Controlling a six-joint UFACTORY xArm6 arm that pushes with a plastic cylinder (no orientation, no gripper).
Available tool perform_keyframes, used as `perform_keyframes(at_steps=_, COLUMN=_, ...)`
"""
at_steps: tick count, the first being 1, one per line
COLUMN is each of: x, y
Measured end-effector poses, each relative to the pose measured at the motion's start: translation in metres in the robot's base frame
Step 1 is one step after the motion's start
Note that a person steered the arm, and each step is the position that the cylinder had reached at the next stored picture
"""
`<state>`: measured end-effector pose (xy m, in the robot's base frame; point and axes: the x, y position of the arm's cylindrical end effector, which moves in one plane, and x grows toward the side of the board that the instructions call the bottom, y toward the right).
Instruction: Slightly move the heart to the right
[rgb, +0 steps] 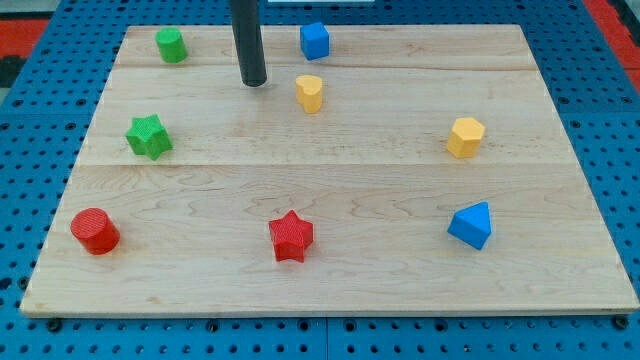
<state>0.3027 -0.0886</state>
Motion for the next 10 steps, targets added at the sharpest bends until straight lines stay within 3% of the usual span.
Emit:
perform_keyframes(at_steps=9, x=-0.011, y=-0.027)
perform_keyframes(at_steps=10, x=0.021, y=-0.035)
